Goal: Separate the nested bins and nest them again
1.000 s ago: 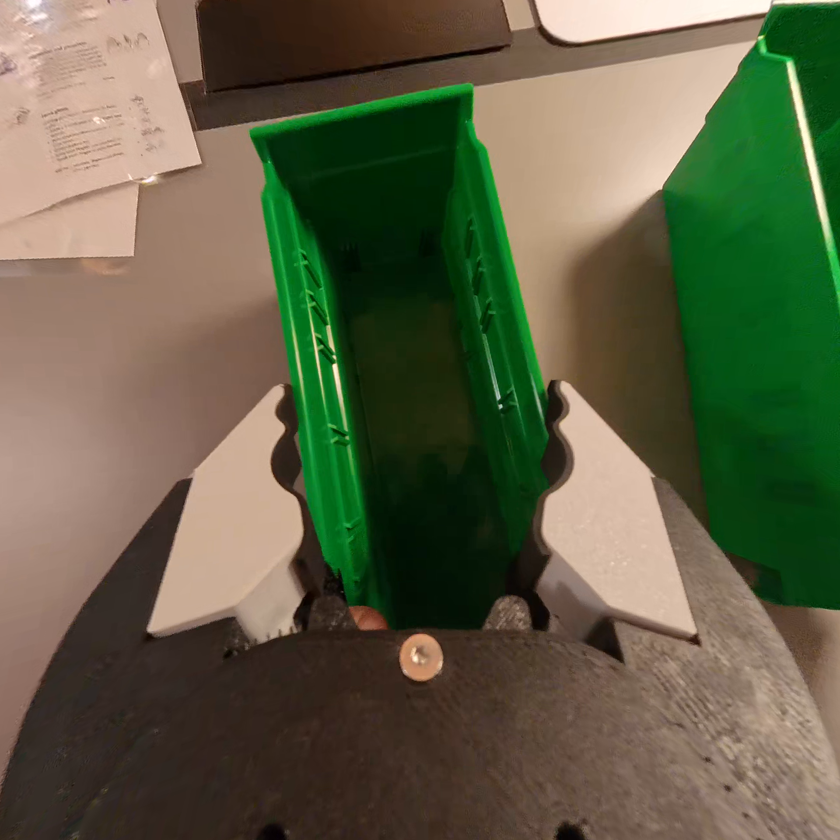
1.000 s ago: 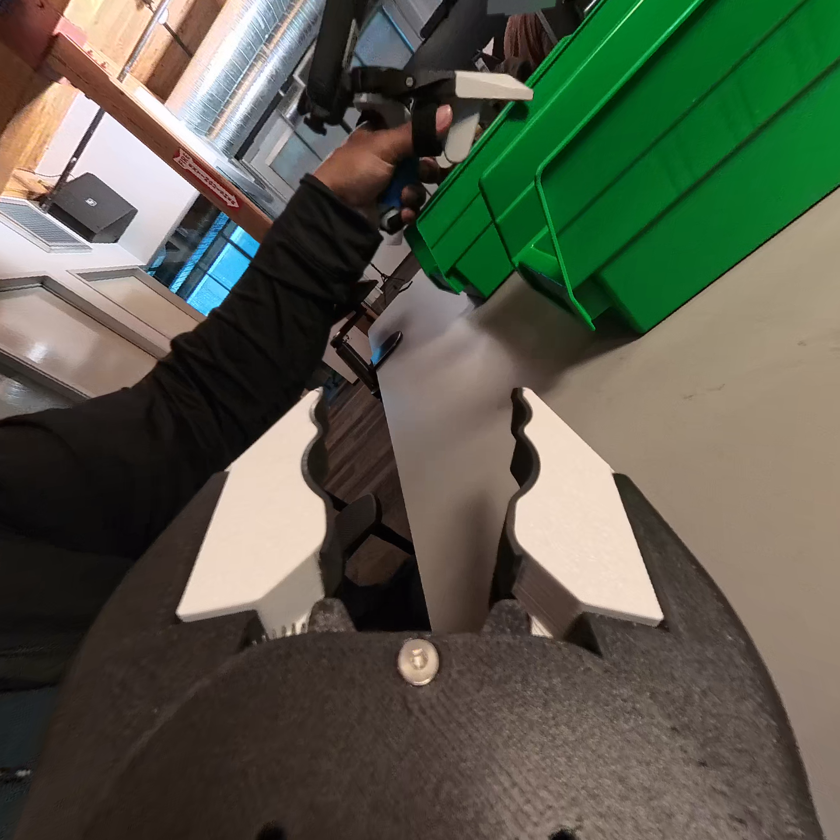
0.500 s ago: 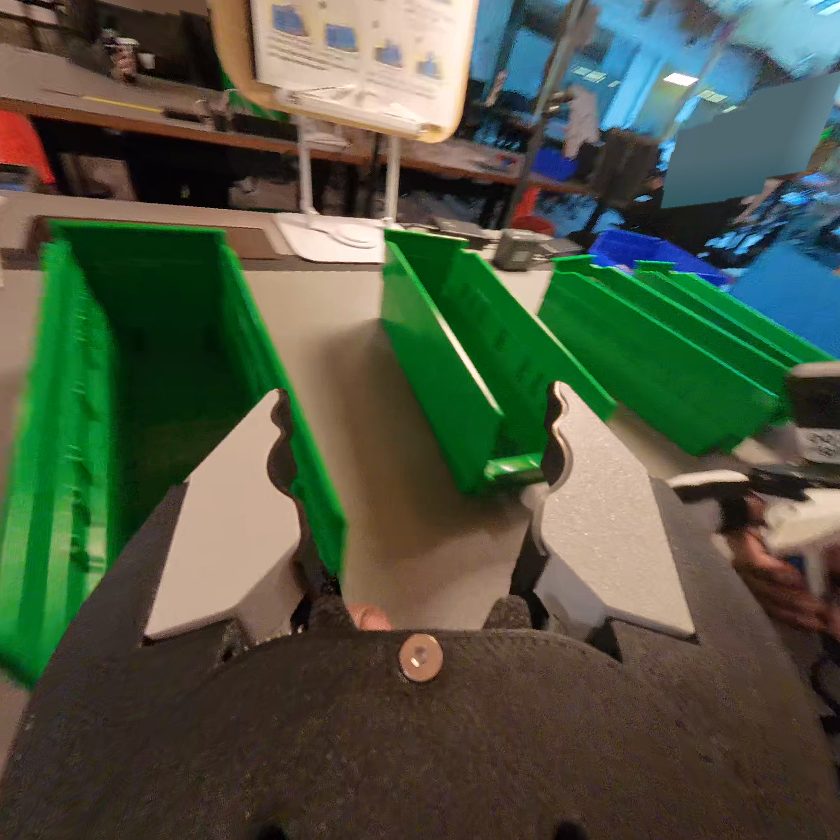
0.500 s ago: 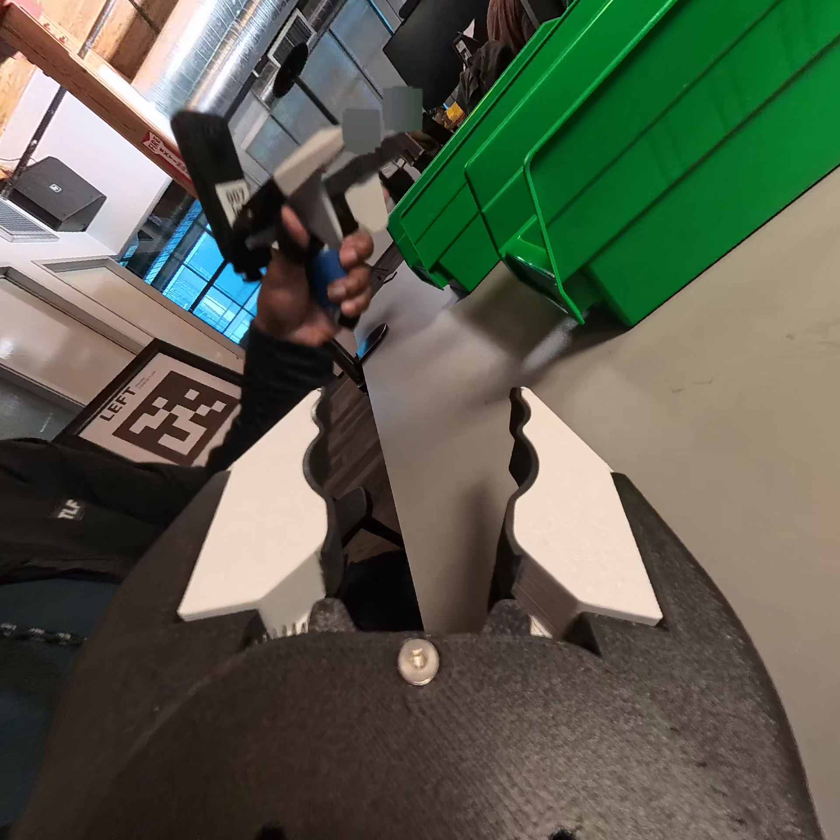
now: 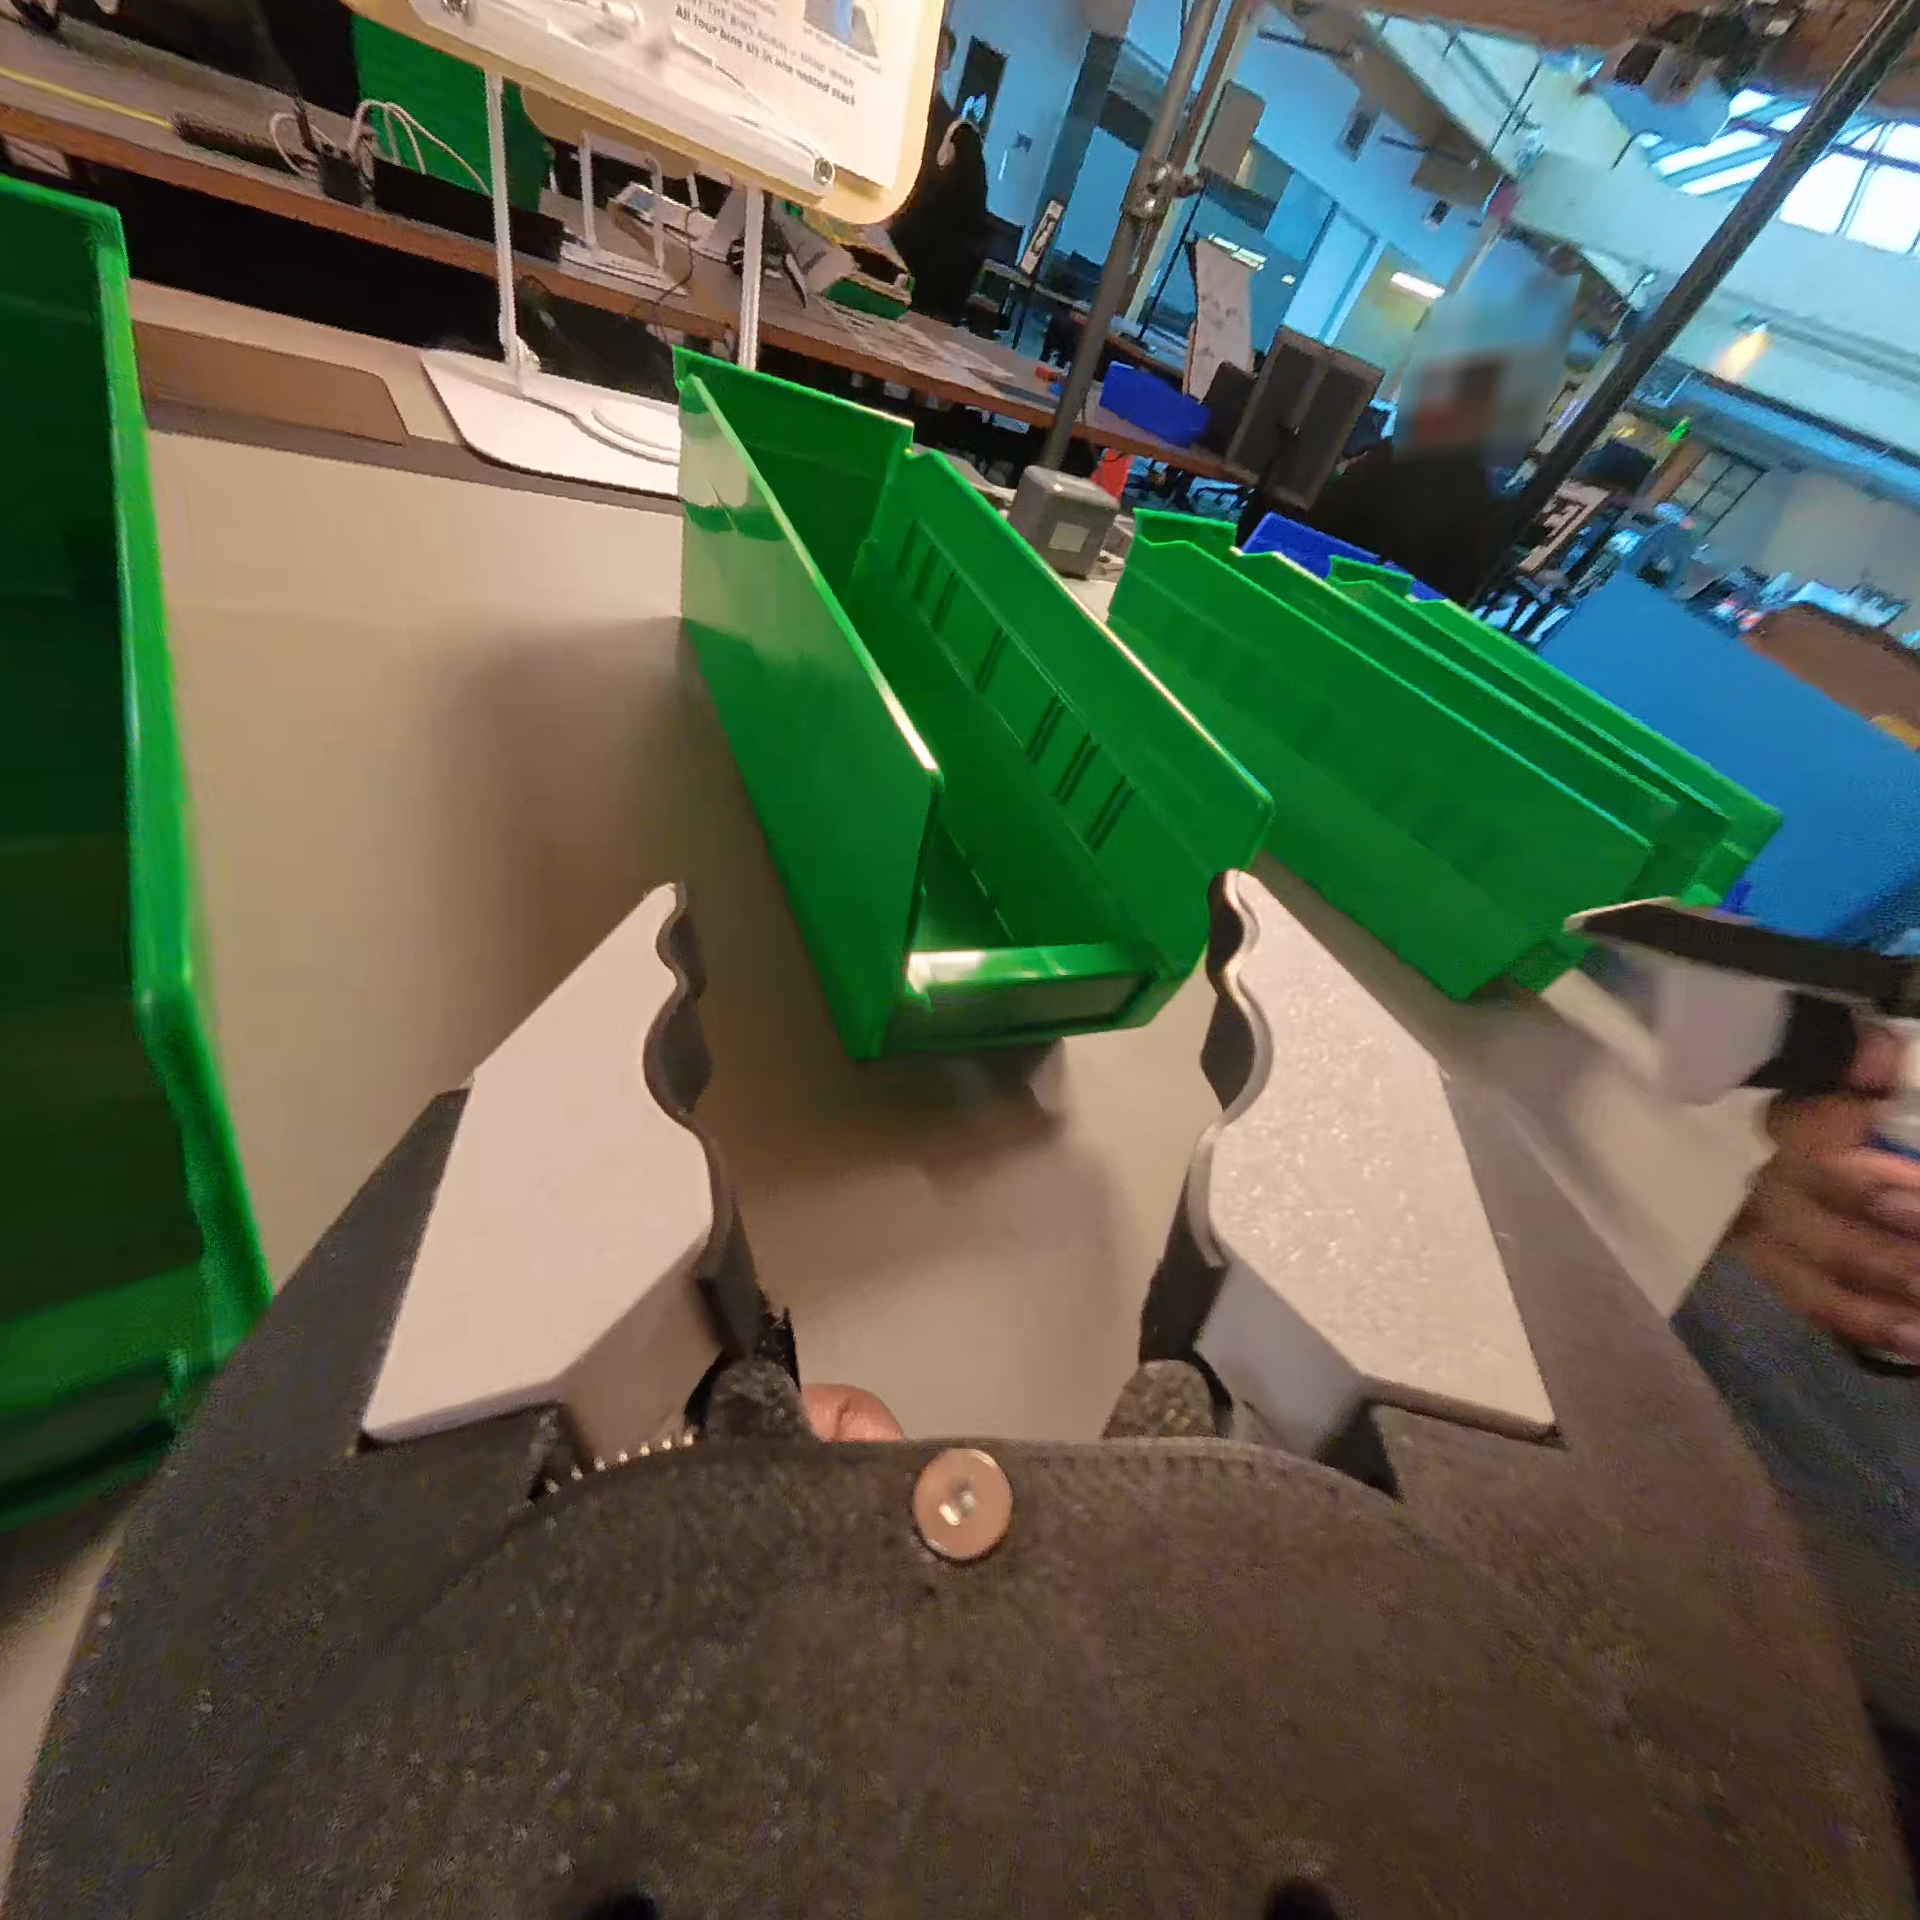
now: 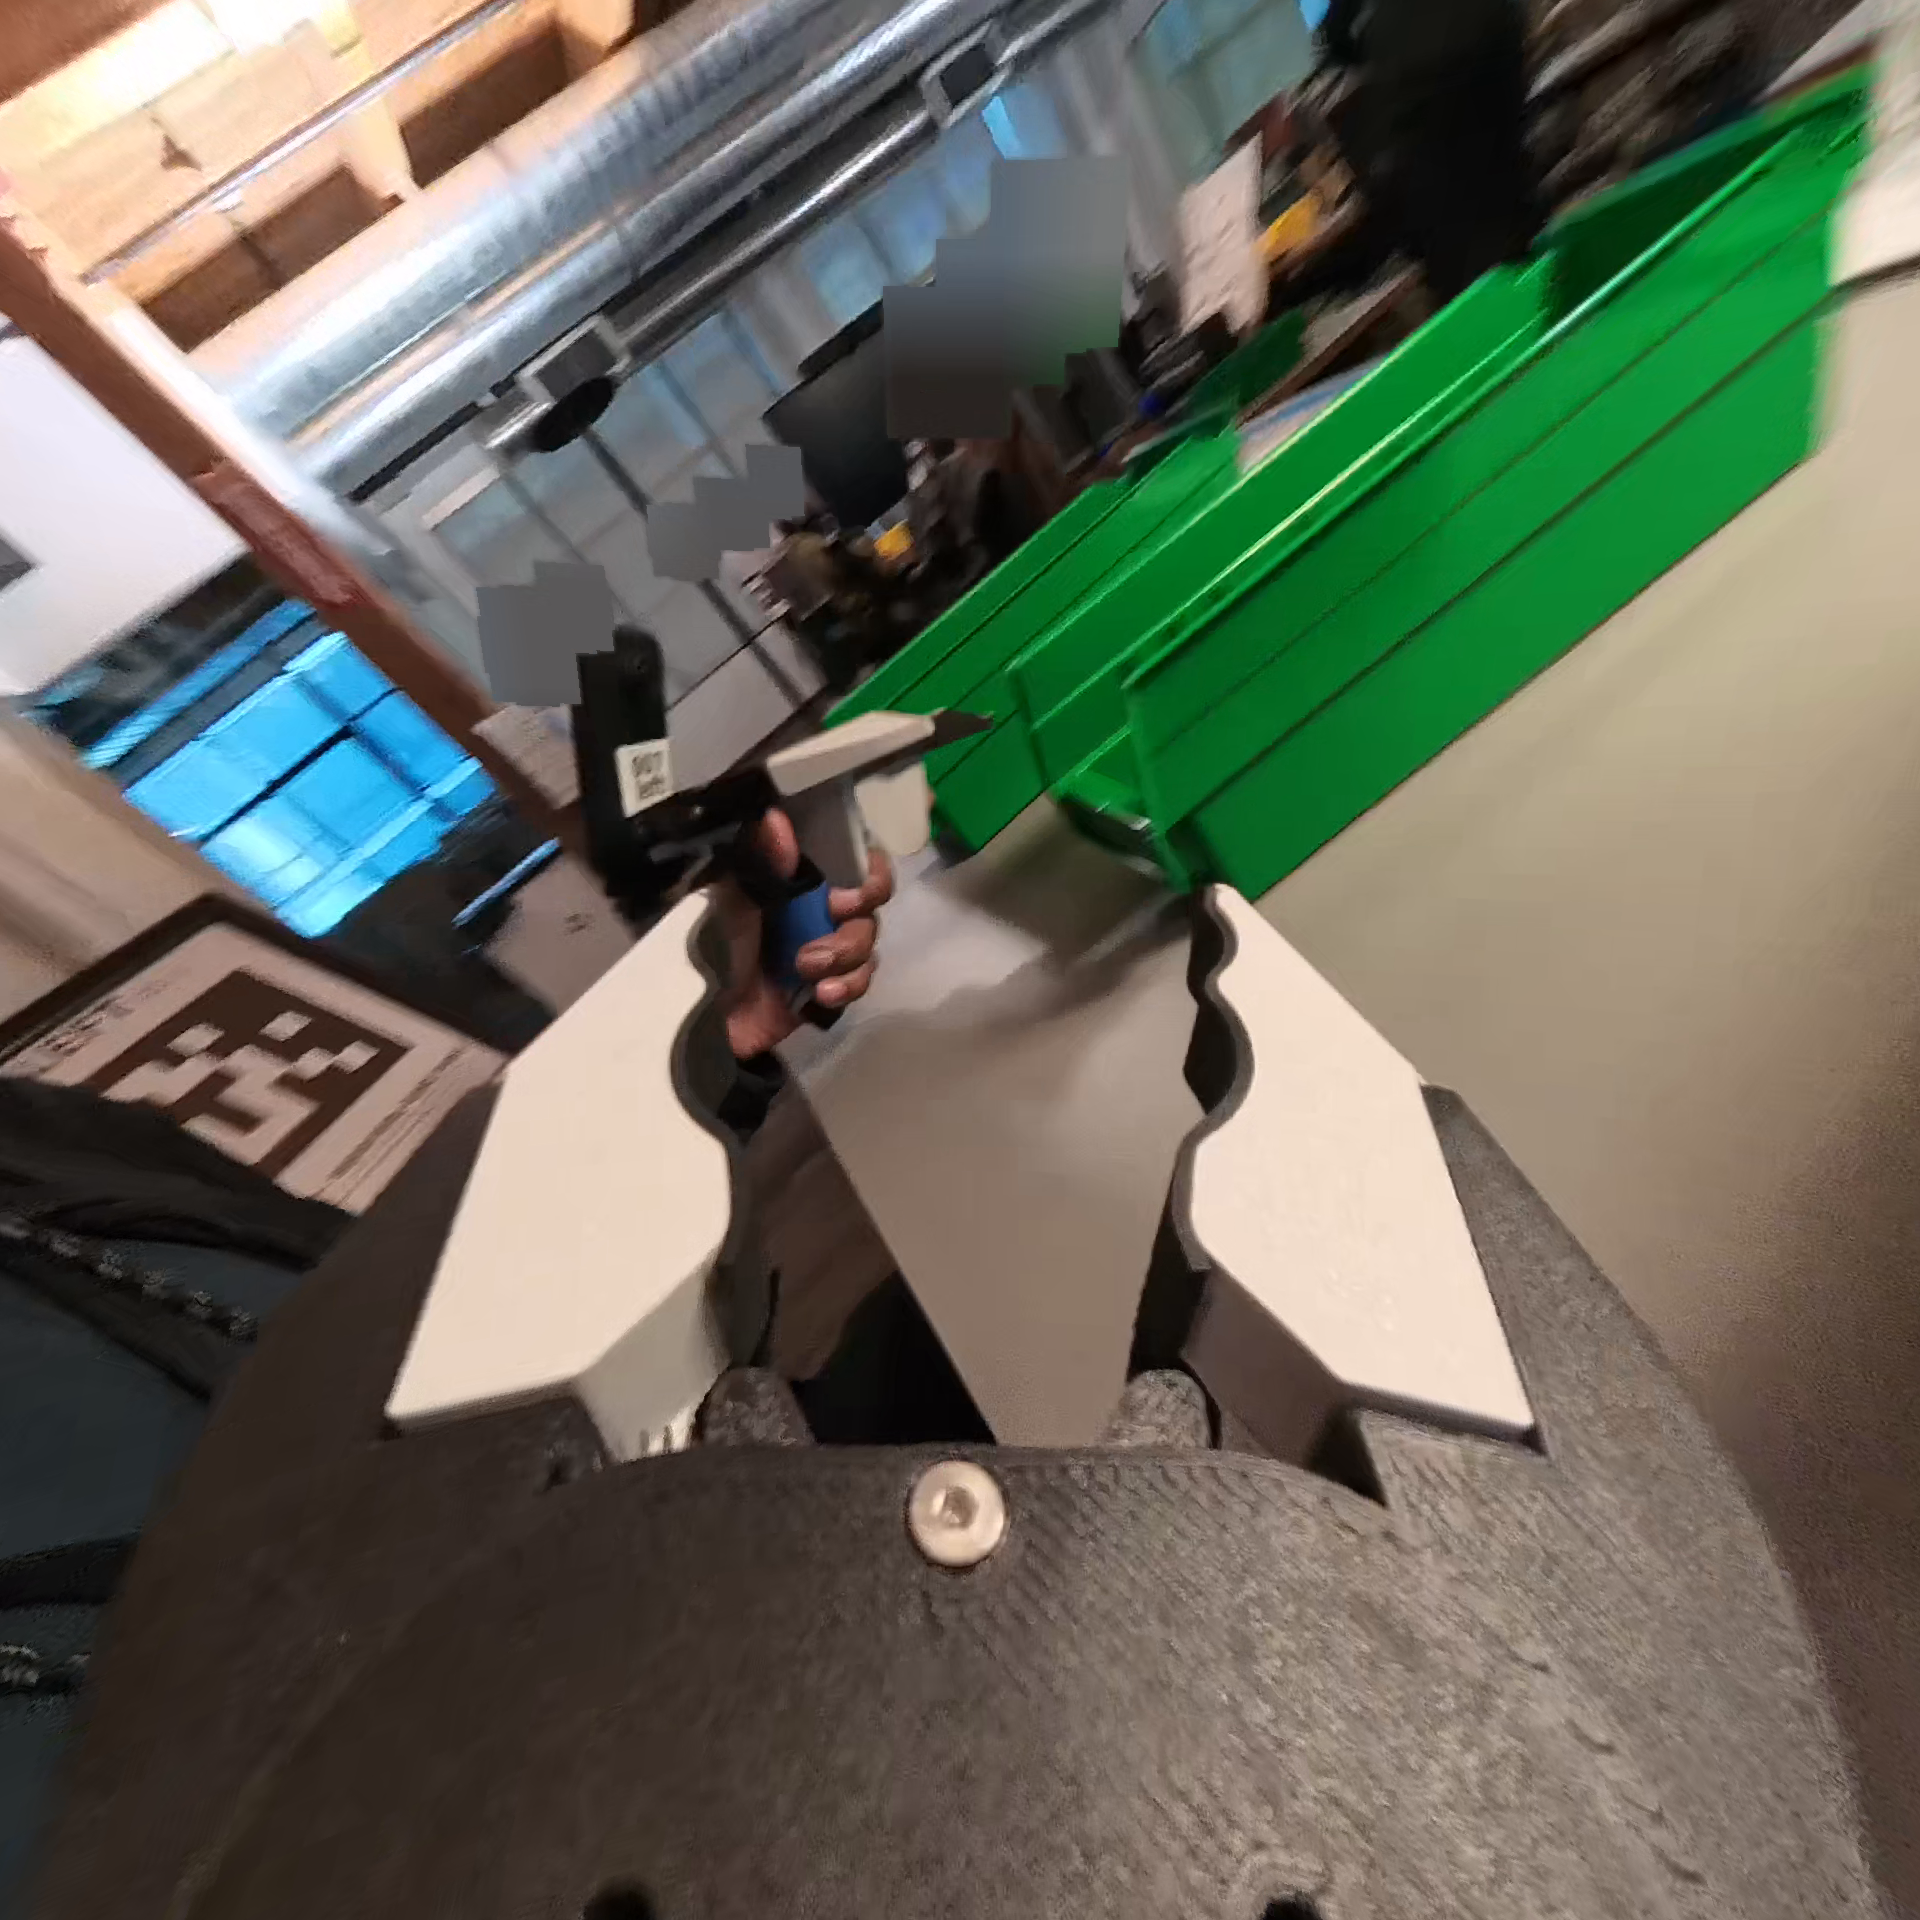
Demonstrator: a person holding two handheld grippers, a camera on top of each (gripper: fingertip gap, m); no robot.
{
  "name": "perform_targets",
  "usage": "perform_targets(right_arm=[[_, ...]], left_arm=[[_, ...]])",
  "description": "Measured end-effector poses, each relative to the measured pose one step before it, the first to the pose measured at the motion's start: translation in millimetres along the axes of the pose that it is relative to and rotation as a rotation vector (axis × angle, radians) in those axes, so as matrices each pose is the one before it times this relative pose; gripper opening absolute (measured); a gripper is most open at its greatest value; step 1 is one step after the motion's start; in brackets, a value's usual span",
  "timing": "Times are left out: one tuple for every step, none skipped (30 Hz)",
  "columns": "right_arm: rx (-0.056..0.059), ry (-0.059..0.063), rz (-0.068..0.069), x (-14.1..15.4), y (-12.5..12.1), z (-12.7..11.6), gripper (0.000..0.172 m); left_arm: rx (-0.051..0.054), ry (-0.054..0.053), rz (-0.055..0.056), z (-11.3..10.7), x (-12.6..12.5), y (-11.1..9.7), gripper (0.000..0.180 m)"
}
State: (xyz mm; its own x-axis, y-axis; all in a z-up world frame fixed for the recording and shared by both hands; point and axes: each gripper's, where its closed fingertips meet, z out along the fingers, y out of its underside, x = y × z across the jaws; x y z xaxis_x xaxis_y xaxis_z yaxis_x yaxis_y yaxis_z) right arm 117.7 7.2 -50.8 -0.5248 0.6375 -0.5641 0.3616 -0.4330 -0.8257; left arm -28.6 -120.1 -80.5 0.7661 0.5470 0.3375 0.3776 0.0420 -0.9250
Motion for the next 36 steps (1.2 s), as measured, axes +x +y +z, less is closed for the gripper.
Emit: perform_targets(right_arm=[[0.0358,0.0560,-0.0307,3.85,-12.58,-14.03,0.088],[0.0348,0.0556,-0.0314,5.11,-12.91,-13.84,0.087],[0.0354,0.0525,-0.0325,6.34,-12.79,-13.09,0.086],[0.0309,0.0570,-0.0297,9.02,-11.38,-11.77,0.082],[0.0241,0.0700,-0.0228,13.03,-8.98,-10.03,0.081],[0.0112,0.0768,-0.0132,15.64,-5.15,-7.78,0.079],[-0.0058,0.0720,-0.0050,15.73,-0.57,-4.73,0.079],[-0.0227,0.0566,0.0003,13.43,3.78,-1.61,0.078],[-0.0286,0.0320,0.0039,9.07,6.63,1.33,0.078],[-0.0295,0.0082,0.0097,4.72,8.20,3.57,0.076],[-0.0301,-0.0087,0.0126,1.31,9.06,5.11,0.074],[-0.0292,-0.0132,0.0102,-0.16,9.06,6.00,0.072],[-0.0261,-0.0138,0.0069,-0.88,7.90,6.18,0.070],[-0.0166,-0.0130,0.0049,-1.09,5.35,5.52,0.068],[-0.0054,-0.0142,0.0046,-1.78,2.50,4.74,0.066],[0.0016,-0.0082,0.0041,-1.27,0.31,4.03,0.067],[0.0013,-0.0101,-0.0018,-1.88,-0.44,3.40,0.066],[-0.0063,-0.0125,-0.0033,-2.41,0.36,3.67,0.064],[-0.0088,-0.0140,-0.0033,-2.73,0.78,3.89,0.063],[-0.0086,-0.0161,-0.0026,-3.14,1.06,3.74,0.063],[-0.0082,-0.0123,-0.0031,-2.67,1.14,3.12,0.063],[-0.0050,-0.0084,-0.0061,-2.24,0.54,1.98,0.063],[-0.0020,-0.0032,-0.0069,-1.73,-0.11,0.54,0.063],[0.0014,0.0024,-0.0074,-1.09,-0.72,-0.98,0.063],[0.0074,0.0030,-0.0102,-1.45,-1.89,-2.42,0.064],[0.0120,0.0030,-0.0099,-1.93,-2.75,-3.15,0.064],[0.0131,0.0003,-0.0082,-2.91,-3.12,-3.34,0.064],[0.0167,-0.0045,-0.0063,-4.29,-3.55,-2.99,0.065],[0.0210,-0.0122,-0.0025,-6.37,-4.24,-2.17,0.066],[0.0260,-0.0203,0.0008,-8.55,-4.45,-1.08,0.067],[0.0290,-0.0290,0.0016,-10.75,-4.48,0.34,0.069],[0.0292,-0.0337,0.0012,-12.04,-4.06,1.92,0.071],[0.0305,-0.0339,0.0012,-12.41,-3.70,3.35,0.074],[0.0343,-0.0333,0.0008,-11.97,-3.53,4.52,0.077],[0.0354,-0.0348,0.0001,-11.54,-2.94,5.65,0.081],[0.0325,-0.0302,0.0027,-9.99,-2.04,6.37,0.084]], left_arm=[[-0.0103,-0.0125,0.0173,5.75,-1.60,-0.61,0.094],[-0.0184,-0.0136,0.0112,6.42,-2.52,1.04,0.092],[-0.0261,-0.0186,0.0042,6.63,-3.80,2.58,0.090],[-0.0290,-0.0192,0.0005,6.41,-4.29,3.36,0.088],[-0.0239,-0.0082,-0.0001,5.85,-2.59,2.68,0.087],[-0.0194,-0.0001,-0.0021,4.91,-1.35,2.60,0.083],[-0.0201,0.0015,-0.0053,4.10,-0.84,2.96,0.072],[-0.0177,0.0054,-0.0071,3.15,0.20,3.04,0.066],[-0.0117,0.0100,-0.0063,1.67,1.54,2.69,0.061],[-0.0054,0.0116,-0.0024,0.61,2.44,2.51,0.053],[-0.0006,0.0087,0.0015,-0.08,2.58,2.23,0.043],[0.0002,0.0049,0.0023,-0.23,2.32,2.21,0.036],[-0.0006,0.0058,0.0020,-0.20,2.69,2.26,0.032],[-0.0011,0.0042,0.0010,-0.21,2.66,2.14,0.031],[-0.0023,0.0019,0.0021,-0.58,2.62,1.85,0.031],[-0.0033,0.0055,0.0037,-0.77,3.27,1.46,0.031],[-0.0030,0.0057,0.0032,-0.61,3.20,1.53,0.030],[-0.0032,0.0053,0.0010,-0.49,3.11,1.55,0.029],[-0.0037,0.0061,0.0020,-0.47,3.07,1.58,0.029],[-0.0028,0.0035,0.0023,-0.57,2.41,1.30,0.029],[0.0028,-0.0013,0.0009,-1.28,1.28,0.43,0.029],[0.0097,-0.0048,0.0006,-2.07,0.15,-0.62,0.030],[0.0148,-0.0055,0.0004,-3.27,-0.20,-1.54,0.031],[0.0192,-0.0035,-0.0005,-4.35,-0.26,-2.51,0.035],[0.0225,0.0001,-0.0023,-5.25,0.34,-3.37,0.039],[0.0255,0.0010,-0.0058,-5.79,0.54,-4.20,0.043],[0.0282,0.0019,-0.0088,-5.96,1.06,-4.83,0.046],[0.0291,0.0042,-0.0116,-5.35,1.89,-5.11,0.049],[0.0254,0.0082,-0.0146,-4.58,3.20,-4.52,0.051],[0.0200,0.0088,-0.0136,-3.43,4.10,-3.57,0.052],[0.0162,0.0076,-0.0097,-2.46,4.64,-2.84,0.053],[0.0129,0.0059,-0.0058,-1.57,5.02,-1.90,0.054],[0.0104,0.0016,-0.0029,-0.68,4.74,-0.95,0.054],[0.0077,-0.0033,-0.0013,0.17,4.41,0.14,0.055],[0.0034,-0.0060,-0.0014,0.97,4.17,1.42,0.055],[-0.0037,-0.0090,-0.0027,1.70,3.75,3.30,0.055]])
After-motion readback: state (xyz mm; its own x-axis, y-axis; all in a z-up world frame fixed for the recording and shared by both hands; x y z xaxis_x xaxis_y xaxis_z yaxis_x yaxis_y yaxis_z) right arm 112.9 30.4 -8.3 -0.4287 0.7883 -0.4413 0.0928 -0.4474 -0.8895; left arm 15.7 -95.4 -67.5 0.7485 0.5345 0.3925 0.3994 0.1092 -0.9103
